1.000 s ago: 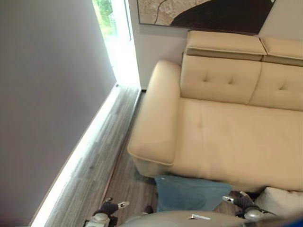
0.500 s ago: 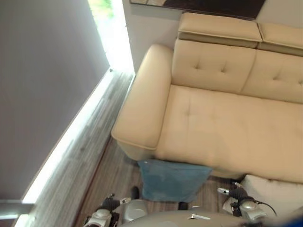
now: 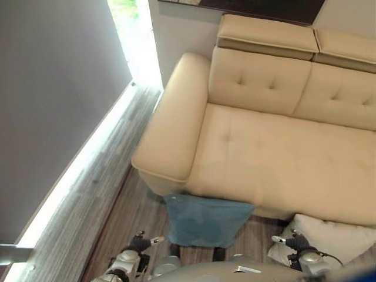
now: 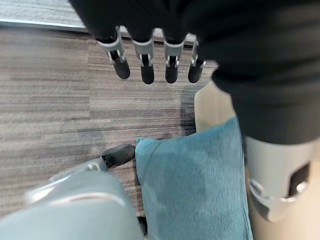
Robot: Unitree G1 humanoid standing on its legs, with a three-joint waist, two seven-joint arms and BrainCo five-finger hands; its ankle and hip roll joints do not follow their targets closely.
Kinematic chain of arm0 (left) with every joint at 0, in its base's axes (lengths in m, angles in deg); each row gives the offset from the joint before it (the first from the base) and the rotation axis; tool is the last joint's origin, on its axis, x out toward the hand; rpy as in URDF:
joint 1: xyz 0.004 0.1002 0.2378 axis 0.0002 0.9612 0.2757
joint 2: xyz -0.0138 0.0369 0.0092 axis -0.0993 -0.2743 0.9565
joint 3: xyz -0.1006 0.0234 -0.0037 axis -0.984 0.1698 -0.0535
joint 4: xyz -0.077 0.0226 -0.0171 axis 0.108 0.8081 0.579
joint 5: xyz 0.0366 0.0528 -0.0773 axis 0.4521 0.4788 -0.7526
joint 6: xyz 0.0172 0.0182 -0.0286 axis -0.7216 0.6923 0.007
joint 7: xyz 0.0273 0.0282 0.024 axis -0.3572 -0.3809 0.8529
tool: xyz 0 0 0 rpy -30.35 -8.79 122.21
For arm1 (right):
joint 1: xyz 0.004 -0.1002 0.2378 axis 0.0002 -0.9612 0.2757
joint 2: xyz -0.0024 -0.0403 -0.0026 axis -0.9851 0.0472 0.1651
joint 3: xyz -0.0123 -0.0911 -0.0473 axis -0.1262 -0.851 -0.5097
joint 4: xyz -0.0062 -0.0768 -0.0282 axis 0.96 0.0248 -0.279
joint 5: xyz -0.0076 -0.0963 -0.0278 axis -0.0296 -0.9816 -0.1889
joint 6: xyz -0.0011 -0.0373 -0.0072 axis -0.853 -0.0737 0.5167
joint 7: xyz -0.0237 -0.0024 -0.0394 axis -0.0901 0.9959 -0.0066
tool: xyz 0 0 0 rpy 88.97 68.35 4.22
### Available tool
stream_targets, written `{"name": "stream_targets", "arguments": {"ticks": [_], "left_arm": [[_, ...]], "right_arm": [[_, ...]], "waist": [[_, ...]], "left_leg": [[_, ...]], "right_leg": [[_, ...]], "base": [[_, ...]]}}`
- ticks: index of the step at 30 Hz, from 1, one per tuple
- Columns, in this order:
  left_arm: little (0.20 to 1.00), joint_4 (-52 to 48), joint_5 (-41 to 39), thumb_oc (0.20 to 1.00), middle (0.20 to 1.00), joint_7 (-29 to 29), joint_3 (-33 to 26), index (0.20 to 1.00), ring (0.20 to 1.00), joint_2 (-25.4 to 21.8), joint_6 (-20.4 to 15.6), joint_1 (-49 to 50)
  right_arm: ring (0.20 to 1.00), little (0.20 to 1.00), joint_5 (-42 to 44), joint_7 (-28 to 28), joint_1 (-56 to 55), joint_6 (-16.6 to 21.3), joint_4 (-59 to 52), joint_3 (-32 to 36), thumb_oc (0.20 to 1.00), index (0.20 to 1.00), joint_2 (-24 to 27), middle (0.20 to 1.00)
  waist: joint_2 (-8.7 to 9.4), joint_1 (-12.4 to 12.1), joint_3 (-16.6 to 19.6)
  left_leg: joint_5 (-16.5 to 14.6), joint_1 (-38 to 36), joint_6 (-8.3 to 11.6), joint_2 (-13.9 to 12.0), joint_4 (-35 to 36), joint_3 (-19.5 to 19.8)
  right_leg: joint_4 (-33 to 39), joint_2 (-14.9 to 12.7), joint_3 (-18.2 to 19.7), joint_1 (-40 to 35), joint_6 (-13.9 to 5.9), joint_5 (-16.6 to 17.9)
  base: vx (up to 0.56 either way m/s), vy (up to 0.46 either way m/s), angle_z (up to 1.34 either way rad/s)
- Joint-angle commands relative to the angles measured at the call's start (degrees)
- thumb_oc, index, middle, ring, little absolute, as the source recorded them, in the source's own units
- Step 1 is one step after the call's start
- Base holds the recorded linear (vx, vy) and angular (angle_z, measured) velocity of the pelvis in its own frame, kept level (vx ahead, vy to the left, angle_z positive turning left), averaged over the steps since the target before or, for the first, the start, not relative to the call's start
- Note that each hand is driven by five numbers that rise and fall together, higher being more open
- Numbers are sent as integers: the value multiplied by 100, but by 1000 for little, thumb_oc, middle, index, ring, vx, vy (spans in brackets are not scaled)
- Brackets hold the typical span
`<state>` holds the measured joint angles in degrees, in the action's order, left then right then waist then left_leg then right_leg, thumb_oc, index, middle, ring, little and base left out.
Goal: Pick up all the scattered cushions and arrange them neatly on the sofa.
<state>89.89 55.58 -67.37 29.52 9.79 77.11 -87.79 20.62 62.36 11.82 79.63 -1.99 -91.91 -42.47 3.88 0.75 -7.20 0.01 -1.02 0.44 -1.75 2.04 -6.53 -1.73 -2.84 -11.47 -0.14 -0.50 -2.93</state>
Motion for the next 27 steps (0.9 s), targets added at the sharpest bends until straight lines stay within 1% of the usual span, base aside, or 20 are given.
{"name": "stream_targets", "arguments": {"ticks": [1,5,6,8,12,15,17,18,21,22,23,26,27], "left_arm": [[1000,38,116,1000,1000,43,-71,1000,1000,-114,-116,-77],[1000,-8,94,1000,1000,71,-79,1000,1000,-160,-147,-111],[1000,-35,56,1000,1000,82,-86,1000,1000,-190,-166,-154],[1000,-66,58,1000,1000,94,-98,1000,1000,-235,-180,-185],[1000,-196,-19,1000,1000,172,-88,1000,1000,-312,-216,-282],[1000,-282,-124,1000,1000,335,-67,1000,1000,-354,-261,-482],[1000,-374,-253,1000,1000,459,-75,1000,1000,-384,-305,-659],[1000,-519,-501,1000,1000,661,-64,1000,1000,-394,-402,-862],[1000,-831,-717,1000,1000,999,-62,1000,1000,-399,-543,-1010],[1000,-912,-794,1000,1000,1070,-52,1000,1000,-394,-585,-1041],[1000,-1010,-838,1000,1000,1149,-7,1000,1000,-404,-637,-1108],[1000,-1200,-1029,1000,1000,1196,55,1000,1000,-421,-689,-1232],[1000,-1351,-1287,1000,1000,1166,105,1000,1000,-421,-734,-1324]], "right_arm": [[1000,1000,-13,86,228,37,-4,-83,1000,1000,110,1000],[1000,1000,-16,107,273,32,-31,-121,1000,1000,101,1000],[1000,1000,-32,123,371,37,-56,-156,1000,1000,91,1000],[1000,1000,-26,131,417,59,-76,-175,1000,1000,68,1000],[1000,1000,21,164,484,84,-112,-190,1000,1000,65,1000],[1000,1000,83,287,567,115,-144,-163,1000,1000,113,1000],[1000,1000,148,413,659,147,-180,-145,1000,1000,167,1000],[1000,1000,258,619,830,221,-276,-101,1000,1000,217,1000],[1000,1000,376,953,958,323,-628,3,1000,1000,274,1000],[1000,1000,399,1057,982,347,-771,17,1000,1000,297,1000],[1000,1000,454,1187,1025,423,-1001,57,1000,1000,313,1000],[1000,1000,548,1389,1140,501,-1238,98,1000,1000,361,1000],[1000,1000,609,1530,1251,529,-1412,147,1000,1000,401,1000]], "waist": [[105,-76,-9],[112,-102,-63],[113,-111,-149],[124,-131,-173],[104,-145,-276],[118,-139,-440],[115,-114,-596],[74,-76,-775],[26,-13,-833],[-14,-13,-880],[-36,7,-930],[-108,49,-927],[-174,102,-922]], "left_leg": [[-522,145,90,77,-510,18],[-552,244,48,102,-582,-41],[-556,342,21,93,-618,-92],[-541,457,-7,77,-616,-161],[-525,614,-19,60,-659,-163],[-578,942,10,89,-957,-113],[-626,1331,30,66,-1326,-69],[-722,1908,38,15,-1820,-18],[-768,2624,28,-6,-2330,40],[-951,2788,62,-53,-2521,85],[-967,3010,60,-74,-2655,84],[-972,3695,60,-140,-3005,109],[-1004,4162,47,-179,-3275,121]], "right_leg": [[74,-427,468,9,-721,188],[66,-469,557,167,-777,273],[25,-513,594,354,-852,391],[9,-537,590,453,-890,415],[-179,-593,513,630,-873,371],[-298,-630,500,802,-783,261],[-602,-641,457,1183,-707,229],[-1057,-677,438,1798,-630,182],[-1537,-691,420,2507,-541,109],[-1779,-665,446,2707,-568,-67],[-1941,-668,448,2955,-549,-109],[-2280,-695,507,3613,-513,-169],[-2560,-712,546,4086,-489,-209]], "base": [[-7,68,-5],[-61,49,-22],[-122,34,-32],[-120,16,-29],[-66,-22,-18],[-108,-53,8],[-213,-91,22],[-271,-112,37],[-159,-70,21],[-48,-43,14],[-48,-30,10],[-125,2,-5],[-151,52,-6]]}}
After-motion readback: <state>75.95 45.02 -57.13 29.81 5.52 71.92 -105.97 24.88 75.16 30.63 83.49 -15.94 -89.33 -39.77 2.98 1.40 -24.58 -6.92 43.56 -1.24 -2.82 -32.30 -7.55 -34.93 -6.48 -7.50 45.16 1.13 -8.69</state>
